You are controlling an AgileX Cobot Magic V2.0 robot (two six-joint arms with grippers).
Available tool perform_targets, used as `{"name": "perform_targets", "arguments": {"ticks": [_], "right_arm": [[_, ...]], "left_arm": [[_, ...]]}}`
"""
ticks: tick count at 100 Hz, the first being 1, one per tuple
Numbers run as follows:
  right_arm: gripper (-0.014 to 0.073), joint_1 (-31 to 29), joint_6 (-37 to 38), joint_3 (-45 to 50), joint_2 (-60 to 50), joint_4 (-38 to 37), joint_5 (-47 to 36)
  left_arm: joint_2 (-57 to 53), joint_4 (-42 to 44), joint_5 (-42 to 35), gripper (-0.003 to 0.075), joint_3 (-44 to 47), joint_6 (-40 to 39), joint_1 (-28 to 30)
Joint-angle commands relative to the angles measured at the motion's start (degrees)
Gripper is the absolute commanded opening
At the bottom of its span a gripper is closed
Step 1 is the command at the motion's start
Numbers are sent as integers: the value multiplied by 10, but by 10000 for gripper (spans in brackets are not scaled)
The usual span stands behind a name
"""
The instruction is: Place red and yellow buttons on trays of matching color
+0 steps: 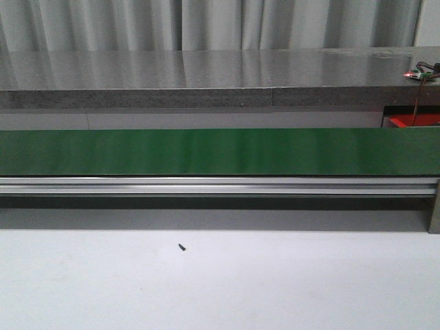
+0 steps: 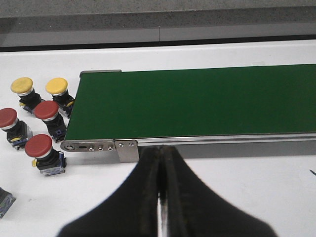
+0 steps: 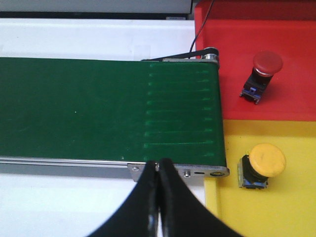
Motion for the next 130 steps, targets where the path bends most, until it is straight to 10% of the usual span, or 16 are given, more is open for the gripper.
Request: {"name": "perform_targets", "arguments": {"ticks": [1, 130], "right_arm": [[-66, 0, -4, 5, -36, -5, -64], [-66, 0, -4, 23, -91, -5, -71]], "left_arm": [[2, -13, -40, -20, -16, -2, -4], [4, -18, -55, -20, -16, -2, -42]]}}
